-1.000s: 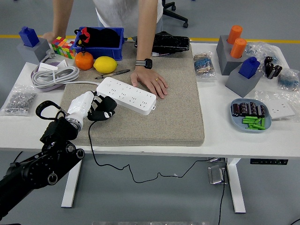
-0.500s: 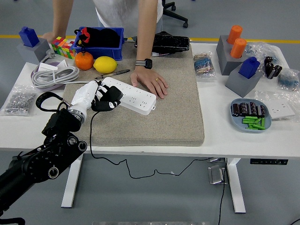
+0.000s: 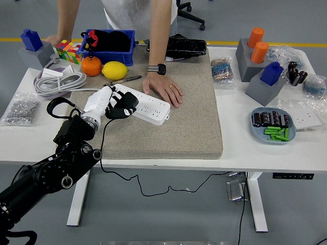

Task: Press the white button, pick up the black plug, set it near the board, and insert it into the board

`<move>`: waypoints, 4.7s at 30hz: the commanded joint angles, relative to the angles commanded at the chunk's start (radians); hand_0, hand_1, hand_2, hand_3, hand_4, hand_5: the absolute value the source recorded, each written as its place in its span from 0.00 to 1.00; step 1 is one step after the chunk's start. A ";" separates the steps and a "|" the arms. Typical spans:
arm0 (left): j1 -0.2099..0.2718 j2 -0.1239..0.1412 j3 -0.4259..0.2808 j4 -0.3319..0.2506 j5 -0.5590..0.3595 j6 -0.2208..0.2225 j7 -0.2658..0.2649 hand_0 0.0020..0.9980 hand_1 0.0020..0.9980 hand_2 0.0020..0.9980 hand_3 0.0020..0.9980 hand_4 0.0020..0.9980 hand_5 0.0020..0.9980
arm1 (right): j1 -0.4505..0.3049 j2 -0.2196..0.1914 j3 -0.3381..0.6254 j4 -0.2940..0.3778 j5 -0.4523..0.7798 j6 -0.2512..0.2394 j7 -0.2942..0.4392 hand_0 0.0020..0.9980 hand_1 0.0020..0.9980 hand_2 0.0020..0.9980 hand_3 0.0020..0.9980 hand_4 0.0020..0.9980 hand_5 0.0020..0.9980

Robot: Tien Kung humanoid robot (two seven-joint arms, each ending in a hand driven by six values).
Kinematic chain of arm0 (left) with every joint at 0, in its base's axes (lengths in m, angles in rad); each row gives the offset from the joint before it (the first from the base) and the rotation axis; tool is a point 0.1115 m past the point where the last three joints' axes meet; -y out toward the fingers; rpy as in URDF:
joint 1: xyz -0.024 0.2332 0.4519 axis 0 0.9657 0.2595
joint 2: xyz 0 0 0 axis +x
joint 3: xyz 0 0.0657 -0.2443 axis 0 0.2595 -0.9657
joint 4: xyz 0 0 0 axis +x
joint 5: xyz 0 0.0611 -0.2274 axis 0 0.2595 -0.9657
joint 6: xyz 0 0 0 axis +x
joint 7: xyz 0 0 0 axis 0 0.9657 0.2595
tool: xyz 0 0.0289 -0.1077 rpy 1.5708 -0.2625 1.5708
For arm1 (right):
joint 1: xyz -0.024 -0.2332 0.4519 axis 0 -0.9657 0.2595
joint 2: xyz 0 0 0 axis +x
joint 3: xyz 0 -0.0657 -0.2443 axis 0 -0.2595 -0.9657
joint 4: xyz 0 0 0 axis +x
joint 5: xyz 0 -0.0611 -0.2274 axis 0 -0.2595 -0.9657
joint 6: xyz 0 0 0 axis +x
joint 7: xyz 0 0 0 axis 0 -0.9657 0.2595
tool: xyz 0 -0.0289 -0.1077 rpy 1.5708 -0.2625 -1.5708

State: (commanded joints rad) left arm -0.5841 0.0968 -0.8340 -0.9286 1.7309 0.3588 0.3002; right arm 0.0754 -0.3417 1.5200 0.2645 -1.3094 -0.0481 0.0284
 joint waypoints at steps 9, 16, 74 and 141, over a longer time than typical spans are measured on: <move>-0.021 -0.017 0.012 0.061 -0.019 -0.001 -0.004 0.24 0.22 0.24 0.52 0.37 0.00 | -0.005 0.001 -0.004 0.000 0.001 0.000 0.000 0.67 0.61 0.57 0.58 0.64 0.35; -0.045 -0.037 0.030 0.112 -0.044 0.000 -0.013 0.24 0.23 0.25 0.52 0.38 0.00 | -0.006 0.000 -0.007 0.000 0.003 0.000 0.000 0.67 0.61 0.57 0.58 0.64 0.35; -0.114 -0.077 0.079 0.230 -0.053 -0.007 -0.001 0.23 0.23 0.25 0.53 0.39 0.00 | -0.001 -0.003 -0.004 0.009 0.007 0.001 0.001 0.67 0.61 0.57 0.58 0.63 0.35; -0.154 -0.083 0.112 0.240 -0.067 -0.080 0.047 0.33 0.51 0.43 0.62 0.90 0.49 | -0.005 -0.001 -0.011 0.012 0.007 -0.001 0.000 0.67 0.61 0.57 0.58 0.63 0.34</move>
State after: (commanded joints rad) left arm -0.7383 0.0139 -0.7220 -0.6886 1.6640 0.2789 0.3469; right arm 0.0707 -0.3427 1.5092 0.2769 -1.3023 -0.0487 0.0284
